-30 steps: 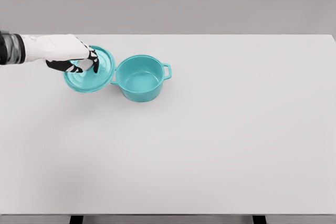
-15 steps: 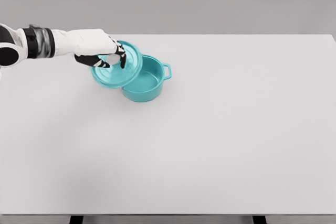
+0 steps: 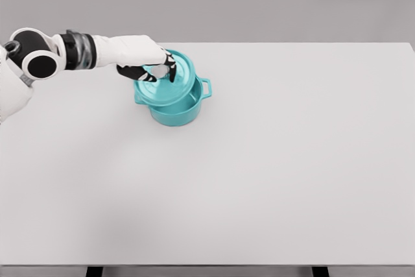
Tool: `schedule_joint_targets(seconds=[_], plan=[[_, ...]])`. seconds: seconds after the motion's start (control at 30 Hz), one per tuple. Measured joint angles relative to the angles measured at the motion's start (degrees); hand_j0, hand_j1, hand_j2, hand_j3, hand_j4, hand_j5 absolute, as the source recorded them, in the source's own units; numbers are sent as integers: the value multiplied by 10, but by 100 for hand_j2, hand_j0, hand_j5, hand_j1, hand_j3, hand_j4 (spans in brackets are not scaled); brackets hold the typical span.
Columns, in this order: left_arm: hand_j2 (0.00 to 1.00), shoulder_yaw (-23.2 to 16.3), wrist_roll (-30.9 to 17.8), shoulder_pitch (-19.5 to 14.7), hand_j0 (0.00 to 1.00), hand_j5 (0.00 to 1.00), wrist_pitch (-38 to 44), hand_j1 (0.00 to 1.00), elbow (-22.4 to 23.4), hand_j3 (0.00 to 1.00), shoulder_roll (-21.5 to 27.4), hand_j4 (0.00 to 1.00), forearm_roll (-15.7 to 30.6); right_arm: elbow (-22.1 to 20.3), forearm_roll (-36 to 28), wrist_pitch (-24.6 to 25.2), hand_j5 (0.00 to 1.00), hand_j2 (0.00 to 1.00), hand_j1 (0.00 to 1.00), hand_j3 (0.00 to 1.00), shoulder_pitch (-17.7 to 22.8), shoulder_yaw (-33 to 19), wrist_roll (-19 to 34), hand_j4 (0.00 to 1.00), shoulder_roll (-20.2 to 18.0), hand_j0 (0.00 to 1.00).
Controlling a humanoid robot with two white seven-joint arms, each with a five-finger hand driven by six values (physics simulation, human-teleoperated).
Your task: Cover the pot with left arm
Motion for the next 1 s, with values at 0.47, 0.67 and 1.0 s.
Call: schedule_joint_targets(seconds=[0.47,0.67,1.0], plan=[[55,-2,0,1,55,55,3,55,43,55,-39,55,-36,0,0,0,100,100,100,100,0,0,0,100,0,100],[59,-3,0,2,59,59,1,59,46,59,-41,59,-36,0,0,0,100,100,100,100,0,0,0,100,0,100],[64,-3,0,1,64,64,-5,64,42,64,-37,64,-33,0,0,0,100,100,100,100,0,0,0,100,0,100]])
